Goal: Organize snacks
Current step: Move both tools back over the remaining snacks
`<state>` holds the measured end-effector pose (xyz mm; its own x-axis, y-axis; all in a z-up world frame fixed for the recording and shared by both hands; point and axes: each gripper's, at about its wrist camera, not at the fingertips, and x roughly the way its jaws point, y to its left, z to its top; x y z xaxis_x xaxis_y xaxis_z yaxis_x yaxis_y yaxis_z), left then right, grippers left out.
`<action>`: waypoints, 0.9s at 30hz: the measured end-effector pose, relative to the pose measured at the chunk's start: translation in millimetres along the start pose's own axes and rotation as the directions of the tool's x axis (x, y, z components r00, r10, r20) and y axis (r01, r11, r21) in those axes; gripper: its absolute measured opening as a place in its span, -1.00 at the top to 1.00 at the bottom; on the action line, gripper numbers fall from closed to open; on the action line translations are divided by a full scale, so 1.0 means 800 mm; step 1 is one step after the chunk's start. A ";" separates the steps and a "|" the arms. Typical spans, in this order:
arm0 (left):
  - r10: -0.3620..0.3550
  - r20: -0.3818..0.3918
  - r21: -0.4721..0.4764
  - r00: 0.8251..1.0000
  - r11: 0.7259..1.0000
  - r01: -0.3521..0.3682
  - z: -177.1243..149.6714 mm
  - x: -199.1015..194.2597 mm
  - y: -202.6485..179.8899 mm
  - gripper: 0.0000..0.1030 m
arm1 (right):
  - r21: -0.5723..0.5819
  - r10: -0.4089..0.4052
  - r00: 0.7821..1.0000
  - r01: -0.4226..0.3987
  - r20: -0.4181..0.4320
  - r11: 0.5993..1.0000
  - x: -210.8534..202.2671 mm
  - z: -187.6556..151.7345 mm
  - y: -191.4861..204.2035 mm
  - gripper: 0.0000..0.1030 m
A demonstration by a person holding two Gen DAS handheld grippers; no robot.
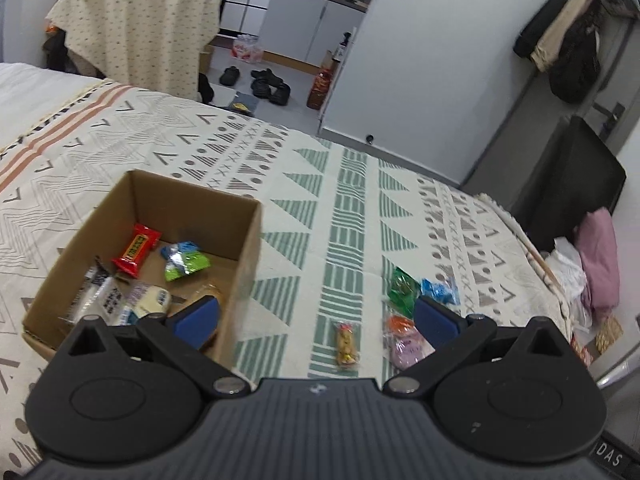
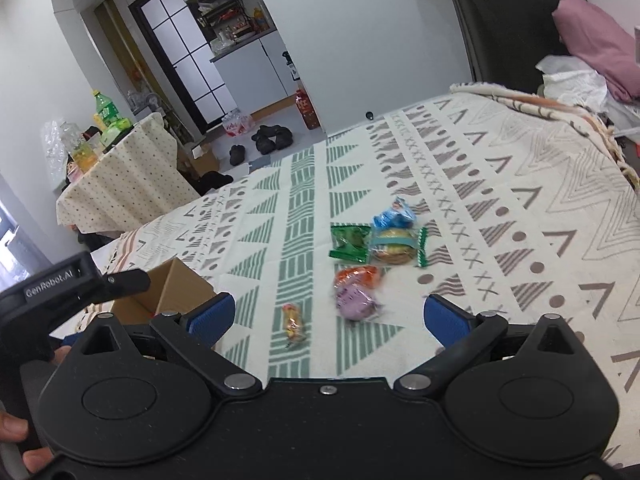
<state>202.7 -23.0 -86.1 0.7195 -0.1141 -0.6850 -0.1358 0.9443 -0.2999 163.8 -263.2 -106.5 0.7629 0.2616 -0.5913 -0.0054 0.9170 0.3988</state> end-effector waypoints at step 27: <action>0.027 -0.102 0.120 0.994 0.993 -0.015 -0.046 0.106 -0.061 -0.76 | 0.196 0.104 0.993 -0.090 -0.063 0.976 0.071 -0.008 -0.081 -0.89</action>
<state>245.7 -90.1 -154.2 0.6426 -0.1194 -0.7569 -0.0633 0.9761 -0.2078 203.3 -305.8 -170.1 0.7160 0.3740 -0.5895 0.0530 0.8129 0.5800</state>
